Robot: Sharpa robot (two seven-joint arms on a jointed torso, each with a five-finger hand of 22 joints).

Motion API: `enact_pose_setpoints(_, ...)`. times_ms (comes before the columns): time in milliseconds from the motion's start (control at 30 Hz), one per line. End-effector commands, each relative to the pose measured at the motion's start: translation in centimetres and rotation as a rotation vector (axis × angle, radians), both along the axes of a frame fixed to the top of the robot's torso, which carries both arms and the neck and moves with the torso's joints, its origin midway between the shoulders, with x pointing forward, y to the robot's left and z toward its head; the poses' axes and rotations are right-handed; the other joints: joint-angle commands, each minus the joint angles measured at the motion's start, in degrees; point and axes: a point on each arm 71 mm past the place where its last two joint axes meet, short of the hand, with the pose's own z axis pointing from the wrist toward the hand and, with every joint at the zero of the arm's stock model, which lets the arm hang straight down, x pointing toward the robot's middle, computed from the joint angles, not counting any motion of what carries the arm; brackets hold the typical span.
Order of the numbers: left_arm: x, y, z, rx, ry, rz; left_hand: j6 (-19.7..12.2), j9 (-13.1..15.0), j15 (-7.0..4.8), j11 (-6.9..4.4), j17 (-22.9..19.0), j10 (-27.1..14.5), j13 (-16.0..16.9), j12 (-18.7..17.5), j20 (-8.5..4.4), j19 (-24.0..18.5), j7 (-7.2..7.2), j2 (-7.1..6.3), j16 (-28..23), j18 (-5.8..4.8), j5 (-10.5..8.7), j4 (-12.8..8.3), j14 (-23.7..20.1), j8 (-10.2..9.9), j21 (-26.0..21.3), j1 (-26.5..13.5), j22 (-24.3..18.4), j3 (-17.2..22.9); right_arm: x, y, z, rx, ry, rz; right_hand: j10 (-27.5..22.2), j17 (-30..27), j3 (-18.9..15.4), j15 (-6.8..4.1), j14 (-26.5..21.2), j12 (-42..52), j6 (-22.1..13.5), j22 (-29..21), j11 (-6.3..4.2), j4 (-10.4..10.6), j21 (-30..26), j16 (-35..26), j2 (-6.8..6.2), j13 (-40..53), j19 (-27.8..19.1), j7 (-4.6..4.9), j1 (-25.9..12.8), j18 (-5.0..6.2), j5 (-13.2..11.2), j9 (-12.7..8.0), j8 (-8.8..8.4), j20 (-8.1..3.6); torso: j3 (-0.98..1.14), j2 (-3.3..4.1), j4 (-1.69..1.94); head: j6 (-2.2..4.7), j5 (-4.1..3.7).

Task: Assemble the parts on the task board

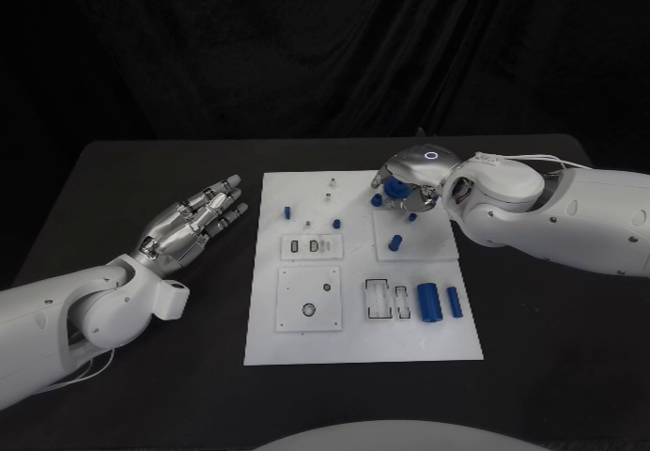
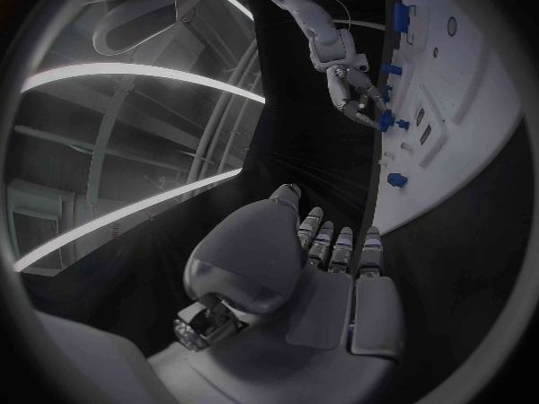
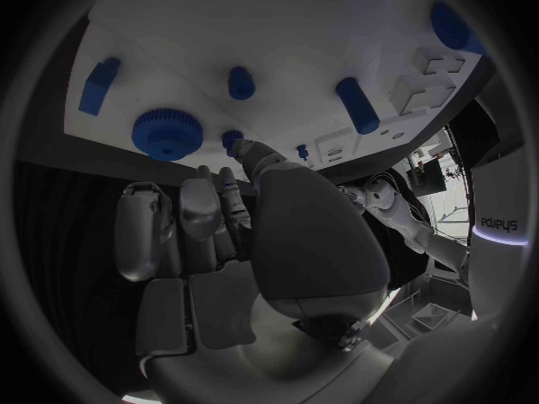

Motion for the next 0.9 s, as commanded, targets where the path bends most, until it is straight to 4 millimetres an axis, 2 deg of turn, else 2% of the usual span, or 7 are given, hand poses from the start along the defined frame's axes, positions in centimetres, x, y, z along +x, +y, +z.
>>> enact_pose_setpoints(33,-0.1,0.3,1.2,-0.101,-0.12,0.013,0.04,0.08,0.35,0.32,0.08,-0.08,0.02,0.13,0.44,-0.06,0.25,-0.14,0.27,0.67,0.23,-0.06,0.01,0.02,0.29,0.53,0.09,0.33,0.0,0.1,-0.2,0.001,0.008,0.005,1.03,-0.05,-0.36,0.16,-0.3,0.7,-0.12,0.07,-0.07,-0.53,-0.4,-0.14,0.3,0.13,-0.31,-0.24,-0.64,0.09,-1.54,0.16,-0.26,0.17,-0.02,0.02,-0.04,-0.09,0.13)
enact_pose_setpoints(233,-0.1,0.4,1.1,-0.098,-0.116,0.013,0.05,0.08,0.42,0.35,0.08,-0.07,0.02,0.15,0.5,-0.05,0.27,-0.16,0.28,0.65,0.34,-0.17,0.01,0.02,0.29,0.55,0.09,0.53,-0.1,0.4,-0.7,0.002,0.016,0.011,2.81,0.03,-0.87,0.09,-0.27,2.08,0.02,0.1,-0.35,-0.79,-0.53,-0.2,0.75,0.33,-0.3,-0.24,-1.07,0.11,-4.97,0.36,-0.27,0.1,-0.02,0.02,0.18,-0.07,0.09)
enact_pose_setpoints(333,-0.1,0.5,1.1,-0.096,-0.113,0.014,0.08,0.09,0.47,0.37,0.09,-0.05,0.03,0.18,0.53,-0.05,0.31,-0.17,0.28,0.64,0.46,-0.27,0.03,0.03,0.29,0.56,0.09,0.7,-0.1,0.6,-0.9,0.003,0.018,0.015,3.31,-0.58,-1.0,0.06,-0.47,2.5,0.22,-0.18,-0.41,-0.81,-0.75,-0.57,0.95,0.36,-0.49,-0.19,-1.17,0.18,-5.81,0.47,-0.19,0.06,0.0,0.02,0.03,-0.15,0.16)
enact_pose_setpoints(467,-0.1,0.6,1.1,-0.094,-0.11,0.013,0.03,0.09,0.49,0.38,0.09,-0.08,0.02,0.17,0.55,-0.06,0.32,-0.19,0.28,0.64,0.53,-0.32,0.02,0.02,0.28,0.56,0.08,0.79,0.1,1.0,-1.3,0.004,0.021,0.02,3.51,-0.35,-0.96,0.06,-0.4,2.66,0.34,-0.07,-0.41,-0.86,-0.71,-0.49,1.07,0.37,-0.42,-0.21,-1.09,0.15,-6.0,0.52,-0.13,0.06,-0.01,0.04,0.06,-0.25,0.08)
enact_pose_setpoints(667,-0.1,0.6,1.0,-0.092,-0.108,0.011,0.03,0.09,0.49,0.38,0.09,-0.08,0.02,0.17,0.55,-0.06,0.32,-0.19,0.28,0.64,0.53,-0.32,0.02,0.02,0.28,0.56,0.08,0.79,0.5,1.2,-1.8,0.006,0.018,0.025,5.08,0.15,0.71,0.08,-0.13,3.52,2.2,0.3,-0.39,-2.11,-0.65,-0.38,1.82,0.26,-0.17,-0.16,0.59,0.09,-3.29,1.15,0.74,0.08,-0.01,0.03,0.11,-0.34,0.16)
enact_pose_setpoints(800,0.0,0.6,1.0,-0.091,-0.106,0.011,-0.01,0.08,0.54,0.36,0.08,-0.11,0.02,0.16,0.59,-0.06,0.34,-0.22,0.28,0.63,0.65,-0.4,0.01,0.01,0.28,0.55,0.08,0.95,0.7,1.2,-1.9,0.017,0.003,0.027,8.52,0.89,2.86,-0.62,0.29,4.64,5.09,0.99,-1.27,-2.76,-0.34,-0.1,2.36,0.35,0.28,0.03,1.68,-0.02,-3.7,2.23,2.16,-0.48,0.01,0.05,0.11,-0.32,0.31)
enact_pose_setpoints(900,0.0,0.7,1.0,-0.089,-0.104,0.011,-0.01,0.08,0.54,0.36,0.08,-0.11,0.02,0.16,0.59,-0.06,0.34,-0.22,0.28,0.63,0.65,-0.4,0.01,0.01,0.28,0.55,0.08,0.95,0.8,1.2,-1.8,0.028,-0.01,0.026,11.75,1.38,4.07,-1.61,0.65,5.88,6.7,1.54,-2.44,-3.64,-0.09,-0.01,2.86,0.71,0.65,0.33,2.94,-0.14,-5.52,3.1,2.99,-1.36,0.02,-0.01,0.02,-0.34,0.52)
